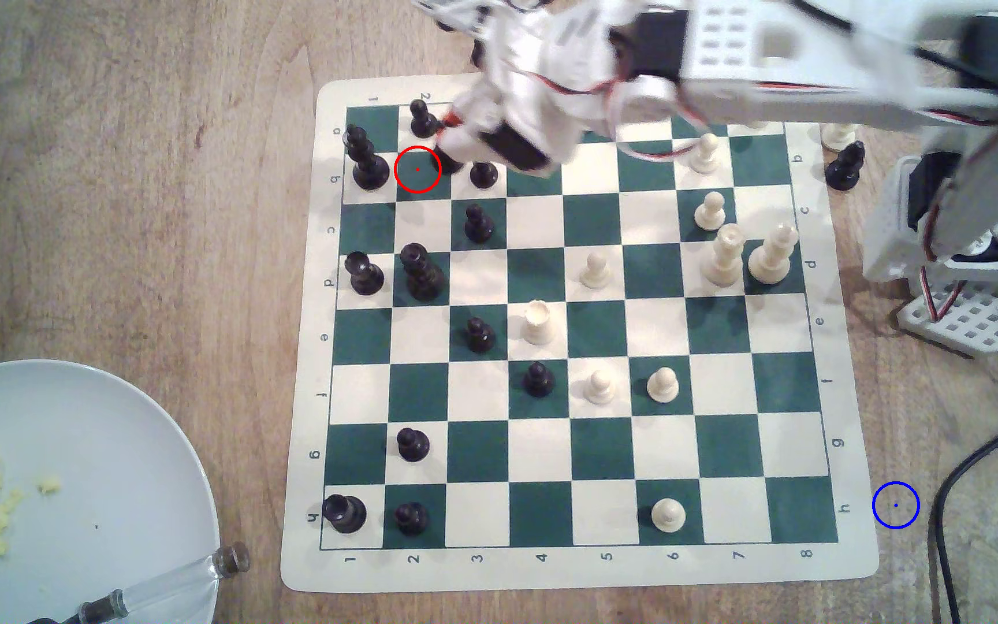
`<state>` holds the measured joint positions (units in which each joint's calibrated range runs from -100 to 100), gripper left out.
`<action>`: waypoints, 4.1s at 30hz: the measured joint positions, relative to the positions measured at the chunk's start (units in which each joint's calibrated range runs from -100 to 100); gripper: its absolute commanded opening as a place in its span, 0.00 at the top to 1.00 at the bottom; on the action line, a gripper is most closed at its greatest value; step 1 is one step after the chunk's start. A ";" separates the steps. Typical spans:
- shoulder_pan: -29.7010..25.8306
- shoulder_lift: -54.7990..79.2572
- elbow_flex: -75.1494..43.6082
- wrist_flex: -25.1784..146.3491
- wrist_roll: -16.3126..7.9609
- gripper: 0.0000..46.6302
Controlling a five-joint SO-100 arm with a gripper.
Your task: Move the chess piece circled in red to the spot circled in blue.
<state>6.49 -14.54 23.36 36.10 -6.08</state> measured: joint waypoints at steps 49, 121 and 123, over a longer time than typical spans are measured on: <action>-58.19 -53.20 32.99 32.11 2.74 0.96; -71.98 -43.74 54.68 13.86 2.30 0.96; -72.05 -43.74 54.95 13.71 2.05 0.93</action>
<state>-65.56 -58.27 78.31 49.80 -4.03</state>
